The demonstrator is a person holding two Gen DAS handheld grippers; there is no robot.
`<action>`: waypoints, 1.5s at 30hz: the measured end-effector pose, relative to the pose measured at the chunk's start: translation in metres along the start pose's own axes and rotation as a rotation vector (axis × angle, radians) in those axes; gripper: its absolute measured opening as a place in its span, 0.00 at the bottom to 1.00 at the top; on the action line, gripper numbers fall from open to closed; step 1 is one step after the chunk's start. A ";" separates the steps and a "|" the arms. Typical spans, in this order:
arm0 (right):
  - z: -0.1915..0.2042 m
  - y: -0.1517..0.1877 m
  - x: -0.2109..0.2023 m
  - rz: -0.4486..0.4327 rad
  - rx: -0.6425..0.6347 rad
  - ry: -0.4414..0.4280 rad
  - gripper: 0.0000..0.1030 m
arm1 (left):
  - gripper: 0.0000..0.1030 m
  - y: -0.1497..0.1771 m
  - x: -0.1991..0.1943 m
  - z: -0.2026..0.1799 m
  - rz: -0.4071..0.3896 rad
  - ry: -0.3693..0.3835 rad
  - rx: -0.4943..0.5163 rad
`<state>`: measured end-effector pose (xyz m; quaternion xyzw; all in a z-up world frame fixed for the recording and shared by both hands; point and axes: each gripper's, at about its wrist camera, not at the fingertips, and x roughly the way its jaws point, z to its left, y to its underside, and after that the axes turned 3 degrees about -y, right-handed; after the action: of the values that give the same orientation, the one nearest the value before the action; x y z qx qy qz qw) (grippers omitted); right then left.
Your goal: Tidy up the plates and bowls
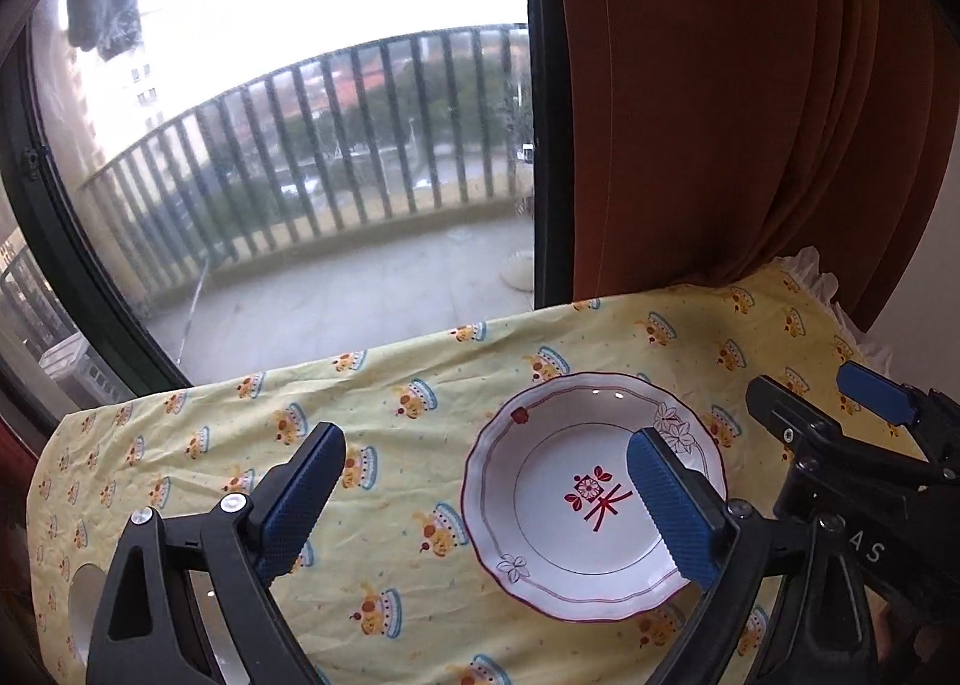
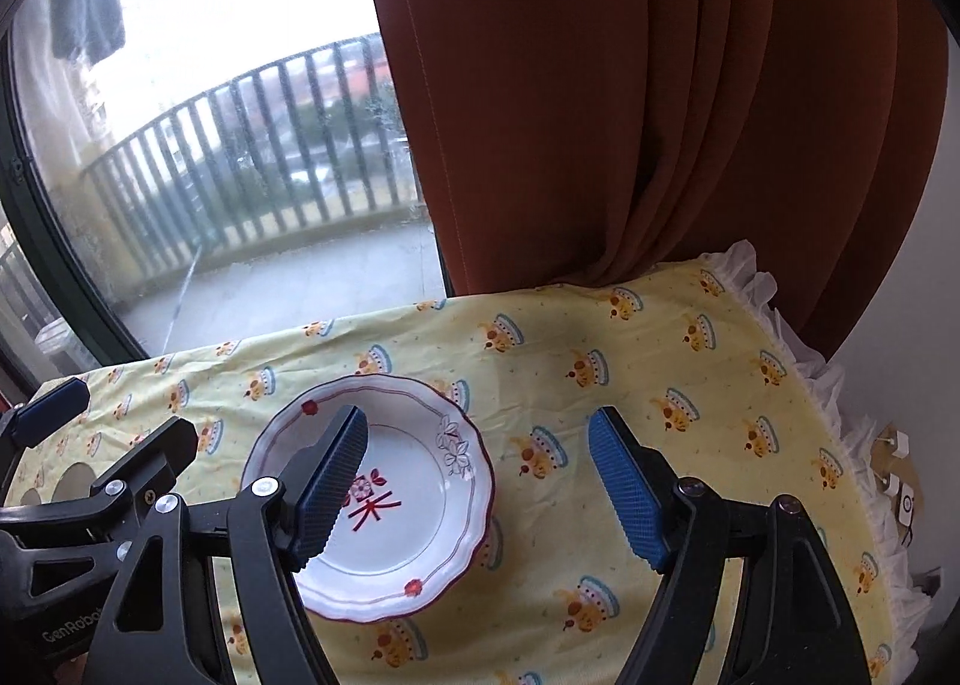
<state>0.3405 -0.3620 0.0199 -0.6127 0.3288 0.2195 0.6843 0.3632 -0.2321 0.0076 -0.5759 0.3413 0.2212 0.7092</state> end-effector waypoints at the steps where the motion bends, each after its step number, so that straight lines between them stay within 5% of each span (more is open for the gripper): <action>1: -0.005 0.000 0.010 0.015 0.022 -0.004 0.77 | 0.93 0.001 0.009 -0.002 0.019 0.004 -0.002; 10: -0.010 0.025 0.079 0.148 0.032 -0.023 0.76 | 0.84 0.019 0.072 -0.004 0.110 -0.049 0.009; 18: -0.005 0.037 0.106 0.194 0.005 -0.018 0.59 | 0.79 0.032 0.095 -0.010 0.158 -0.067 0.042; 23: -0.001 0.043 0.116 0.235 -0.010 -0.037 0.49 | 0.70 0.041 0.111 -0.010 0.239 -0.016 0.037; 28: 0.008 0.046 0.115 0.237 -0.039 -0.016 0.45 | 0.59 0.045 0.102 -0.019 0.231 0.008 0.037; 45: 0.003 0.083 0.060 0.279 -0.048 0.029 0.45 | 0.58 0.086 0.053 -0.025 0.271 0.037 0.019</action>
<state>0.3239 -0.3529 -0.0807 -0.5803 0.4154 0.3113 0.6276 0.3320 -0.2396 -0.0916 -0.5217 0.4313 0.3009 0.6718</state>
